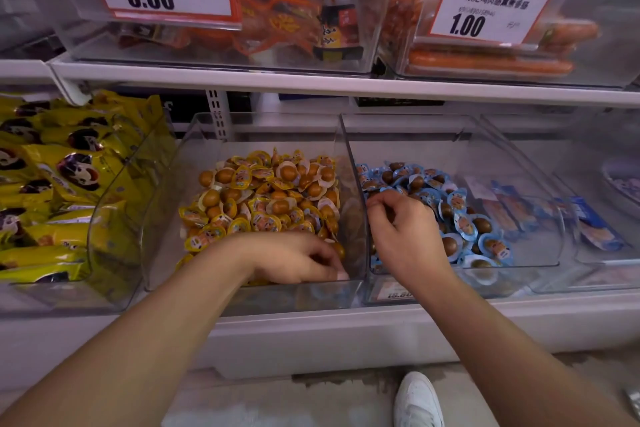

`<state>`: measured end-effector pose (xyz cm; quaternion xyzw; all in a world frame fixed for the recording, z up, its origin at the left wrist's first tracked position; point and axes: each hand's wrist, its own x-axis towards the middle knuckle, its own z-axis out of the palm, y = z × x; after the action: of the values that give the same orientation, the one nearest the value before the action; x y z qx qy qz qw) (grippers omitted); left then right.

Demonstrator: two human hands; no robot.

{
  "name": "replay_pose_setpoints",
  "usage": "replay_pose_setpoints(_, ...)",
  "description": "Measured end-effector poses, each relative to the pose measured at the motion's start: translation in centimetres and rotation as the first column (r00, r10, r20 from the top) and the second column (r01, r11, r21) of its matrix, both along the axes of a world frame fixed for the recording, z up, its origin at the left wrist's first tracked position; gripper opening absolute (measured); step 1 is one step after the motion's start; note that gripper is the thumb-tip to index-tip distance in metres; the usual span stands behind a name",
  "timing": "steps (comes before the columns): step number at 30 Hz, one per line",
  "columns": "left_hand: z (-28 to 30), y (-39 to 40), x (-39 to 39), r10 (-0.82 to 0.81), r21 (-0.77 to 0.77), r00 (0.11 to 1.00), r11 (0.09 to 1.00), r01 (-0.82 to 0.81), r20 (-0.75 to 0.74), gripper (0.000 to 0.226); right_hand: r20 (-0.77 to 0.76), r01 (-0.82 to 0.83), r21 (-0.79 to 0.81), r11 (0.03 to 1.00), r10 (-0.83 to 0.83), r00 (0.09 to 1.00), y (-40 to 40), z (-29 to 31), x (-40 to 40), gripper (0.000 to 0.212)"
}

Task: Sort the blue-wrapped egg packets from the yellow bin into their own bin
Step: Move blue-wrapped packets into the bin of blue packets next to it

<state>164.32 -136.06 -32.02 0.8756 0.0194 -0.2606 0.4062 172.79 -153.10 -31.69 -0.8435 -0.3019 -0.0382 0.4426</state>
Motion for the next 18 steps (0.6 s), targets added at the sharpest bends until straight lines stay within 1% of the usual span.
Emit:
replay_pose_setpoints(3,-0.9,-0.1,0.0,0.089,0.062,0.989,0.993,-0.097,0.115,0.021,0.001,-0.001,0.005,1.0,0.001,1.0,0.0,0.0,0.0,0.024)
replay_pose_setpoints(5,-1.5,-0.4,0.2,0.128,0.095,0.982,0.985,-0.141,0.138,0.025,-0.004,-0.003,0.002,1.0,0.003,1.0,0.0,0.0,0.0,0.024)
replay_pose_setpoints(7,-1.4,-0.5,0.3,0.087,0.141,0.99,0.985,-0.102,0.109,0.031,-0.004,-0.001,0.006,1.0,0.001,1.0,-0.1,0.0,0.0,0.024)
replay_pose_setpoints(10,-0.9,-0.4,0.4,0.017,0.165,0.999,0.986,-0.024,0.042,0.032,0.005,-0.007,0.0,1.0,0.007,1.0,-0.1,0.0,-0.1,0.024)
replay_pose_setpoints(14,-0.3,-0.6,0.3,-0.001,0.111,0.999,0.994,0.006,-0.042,0.024,0.004,-0.014,-0.013,1.0,0.014,1.0,-0.1,-0.1,0.0,0.024)
replay_pose_setpoints(16,-0.2,-0.5,0.1,0.011,0.104,0.998,0.995,-0.005,-0.064,0.027,0.004,-0.017,-0.013,1.0,0.017,1.0,0.0,-0.1,0.0,0.024)
replay_pose_setpoints(18,-0.3,-0.3,-0.1,0.031,0.054,0.995,0.998,-0.027,-0.093,0.028,0.009,-0.018,-0.007,1.0,0.018,1.0,0.0,-0.1,0.0,0.023)
